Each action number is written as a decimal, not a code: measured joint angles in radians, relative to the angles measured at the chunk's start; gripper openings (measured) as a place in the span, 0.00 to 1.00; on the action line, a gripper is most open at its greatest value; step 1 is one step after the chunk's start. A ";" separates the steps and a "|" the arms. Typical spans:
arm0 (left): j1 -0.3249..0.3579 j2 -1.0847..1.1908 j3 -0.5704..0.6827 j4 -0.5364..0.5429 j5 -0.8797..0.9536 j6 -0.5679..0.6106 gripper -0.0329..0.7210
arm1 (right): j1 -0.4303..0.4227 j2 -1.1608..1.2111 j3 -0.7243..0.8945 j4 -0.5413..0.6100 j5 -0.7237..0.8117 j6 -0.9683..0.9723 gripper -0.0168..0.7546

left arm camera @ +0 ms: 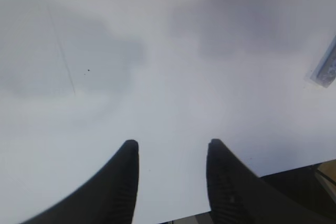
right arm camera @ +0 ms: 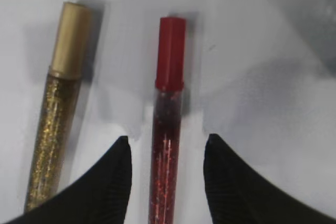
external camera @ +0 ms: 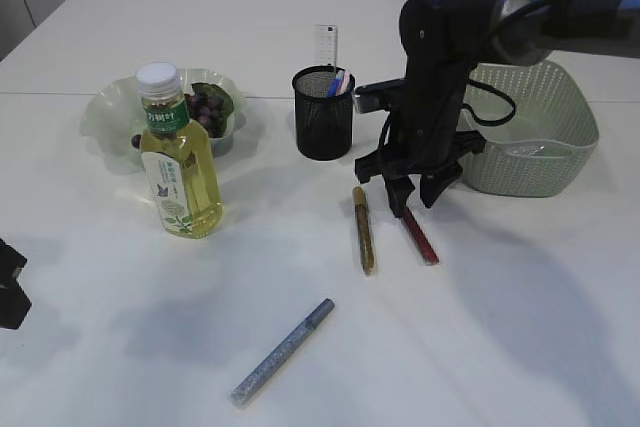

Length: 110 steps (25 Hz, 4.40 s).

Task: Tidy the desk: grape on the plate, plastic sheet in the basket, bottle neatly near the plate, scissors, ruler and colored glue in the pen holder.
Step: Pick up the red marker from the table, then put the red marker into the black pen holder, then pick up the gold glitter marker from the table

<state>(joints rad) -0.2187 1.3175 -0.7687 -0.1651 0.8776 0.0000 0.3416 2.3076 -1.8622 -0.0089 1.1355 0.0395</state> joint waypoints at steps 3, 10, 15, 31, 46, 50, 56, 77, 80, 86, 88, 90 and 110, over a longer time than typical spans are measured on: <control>0.000 0.000 0.000 -0.002 0.000 0.000 0.46 | 0.000 0.019 0.000 0.001 -0.007 0.006 0.50; 0.000 0.000 0.000 -0.002 -0.001 0.000 0.45 | 0.000 0.044 0.000 0.009 -0.022 0.012 0.50; 0.000 0.000 0.000 -0.002 -0.001 0.000 0.44 | 0.000 0.048 0.000 0.018 -0.022 0.014 0.45; 0.000 0.000 0.000 -0.002 -0.022 0.000 0.43 | -0.022 -0.005 0.000 0.120 -0.028 -0.052 0.15; 0.000 0.000 0.000 -0.009 -0.029 0.000 0.43 | -0.182 -0.176 0.000 1.271 -0.266 -0.945 0.15; 0.000 0.000 0.000 -0.011 -0.027 0.000 0.43 | -0.182 -0.123 0.000 1.611 -0.308 -1.308 0.15; 0.000 0.000 0.000 -0.011 -0.023 0.000 0.43 | -0.182 -0.033 -0.015 1.770 -0.373 -1.695 0.15; 0.000 0.000 0.000 -0.009 -0.006 0.000 0.43 | -0.182 0.020 -0.032 1.737 -0.422 -1.687 0.56; 0.000 0.000 0.000 -0.009 -0.004 0.000 0.43 | -0.182 -0.071 -0.032 1.500 -0.457 -1.412 0.56; 0.000 0.000 0.000 -0.009 -0.004 0.000 0.43 | -0.180 -0.257 -0.038 0.817 -0.291 -0.645 0.56; 0.000 0.000 0.000 -0.009 -0.008 0.000 0.43 | -0.171 -0.289 -0.038 0.619 -0.192 -0.428 0.54; 0.000 0.000 0.000 -0.009 -0.019 0.000 0.43 | -0.146 -0.302 -0.038 0.469 -0.107 -0.289 0.51; 0.000 0.000 0.000 -0.044 -0.028 0.000 0.43 | 0.139 -0.088 -0.038 0.009 0.026 0.198 0.48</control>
<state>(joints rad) -0.2187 1.3175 -0.7687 -0.2092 0.8501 0.0000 0.4806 2.2196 -1.9005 0.0000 1.1611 0.2377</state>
